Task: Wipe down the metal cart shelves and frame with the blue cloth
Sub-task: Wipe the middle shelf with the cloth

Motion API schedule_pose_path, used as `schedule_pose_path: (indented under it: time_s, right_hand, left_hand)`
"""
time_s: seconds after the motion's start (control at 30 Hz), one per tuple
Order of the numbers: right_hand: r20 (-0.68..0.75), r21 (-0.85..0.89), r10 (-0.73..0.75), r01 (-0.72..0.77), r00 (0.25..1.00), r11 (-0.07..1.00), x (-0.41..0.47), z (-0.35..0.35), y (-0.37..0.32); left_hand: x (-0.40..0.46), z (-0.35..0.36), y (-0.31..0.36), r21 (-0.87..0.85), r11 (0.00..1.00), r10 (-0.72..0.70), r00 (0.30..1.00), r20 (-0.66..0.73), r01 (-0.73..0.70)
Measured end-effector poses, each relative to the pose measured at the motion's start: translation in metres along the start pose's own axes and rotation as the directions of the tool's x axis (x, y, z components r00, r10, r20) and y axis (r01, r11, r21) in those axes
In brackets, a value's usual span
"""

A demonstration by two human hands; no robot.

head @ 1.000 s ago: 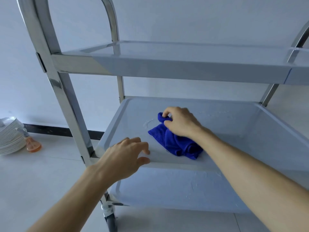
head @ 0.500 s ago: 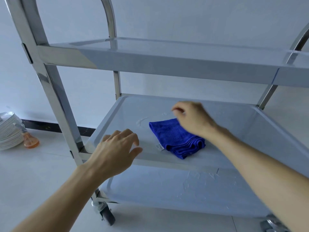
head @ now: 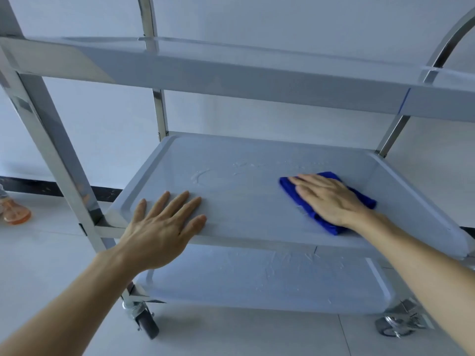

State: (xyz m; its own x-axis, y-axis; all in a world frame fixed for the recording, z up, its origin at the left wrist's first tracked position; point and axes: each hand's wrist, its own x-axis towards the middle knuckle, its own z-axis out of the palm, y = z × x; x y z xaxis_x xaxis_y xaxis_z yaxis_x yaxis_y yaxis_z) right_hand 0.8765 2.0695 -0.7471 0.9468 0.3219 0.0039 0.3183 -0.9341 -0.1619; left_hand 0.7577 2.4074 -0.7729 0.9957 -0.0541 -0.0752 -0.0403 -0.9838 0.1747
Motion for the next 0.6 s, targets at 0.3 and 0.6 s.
schedule_pose_path:
  time_s: [0.3, 0.6]
  right_hand:
    - [-0.194, -0.085, -0.016, 0.000, 0.981, 0.996, -0.001, 0.037, -0.088]
    - [-0.069, -0.219, -0.408, 0.385, 0.911, 0.897, -0.058, 0.030, -0.061]
  left_hand:
    - [0.007, 0.001, -0.002, 0.027, 1.000, 0.010, 1.000, 0.014, -0.010]
    - [0.011, -0.003, -0.023, -0.014, 0.999, 0.033, 0.999, 0.011, -0.033]
